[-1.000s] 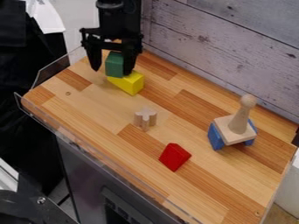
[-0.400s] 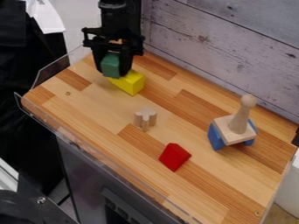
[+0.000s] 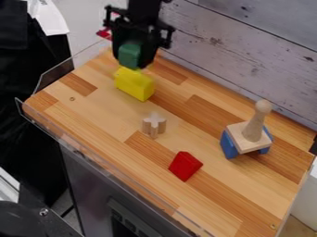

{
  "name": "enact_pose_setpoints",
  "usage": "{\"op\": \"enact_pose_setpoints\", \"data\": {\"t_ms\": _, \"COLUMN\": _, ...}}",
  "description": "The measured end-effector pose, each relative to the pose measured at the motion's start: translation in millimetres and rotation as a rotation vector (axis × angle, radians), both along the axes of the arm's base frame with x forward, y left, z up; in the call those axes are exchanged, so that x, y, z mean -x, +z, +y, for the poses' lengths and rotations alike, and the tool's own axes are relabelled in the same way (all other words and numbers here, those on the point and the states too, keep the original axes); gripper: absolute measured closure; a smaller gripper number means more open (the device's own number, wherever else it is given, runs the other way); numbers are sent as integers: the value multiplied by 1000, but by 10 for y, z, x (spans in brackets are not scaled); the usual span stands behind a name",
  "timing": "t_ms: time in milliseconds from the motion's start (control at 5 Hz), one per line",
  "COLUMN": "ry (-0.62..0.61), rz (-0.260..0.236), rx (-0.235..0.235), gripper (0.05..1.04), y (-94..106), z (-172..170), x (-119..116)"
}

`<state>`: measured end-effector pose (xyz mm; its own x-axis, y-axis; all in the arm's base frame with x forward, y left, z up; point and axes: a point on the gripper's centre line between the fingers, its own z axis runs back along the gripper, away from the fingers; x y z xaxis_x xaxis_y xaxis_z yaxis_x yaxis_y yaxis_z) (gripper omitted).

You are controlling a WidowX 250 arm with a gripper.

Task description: Moves the object towards the right and places it between the yellow and the red object.

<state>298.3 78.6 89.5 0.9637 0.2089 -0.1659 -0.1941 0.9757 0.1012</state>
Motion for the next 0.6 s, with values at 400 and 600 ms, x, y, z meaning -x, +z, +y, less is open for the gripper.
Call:
{"op": "enact_pose_setpoints", "data": {"t_ms": 400, "ry": -63, "rz": 35, "rx": 114, "gripper": 487, "y": 110, "z": -272, "x": 354}}
{"op": "enact_pose_setpoints", "data": {"t_ms": 600, "ry": -82, "rz": 60, "rx": 142, "gripper": 487, "y": 24, "z": -332, "x": 477}}
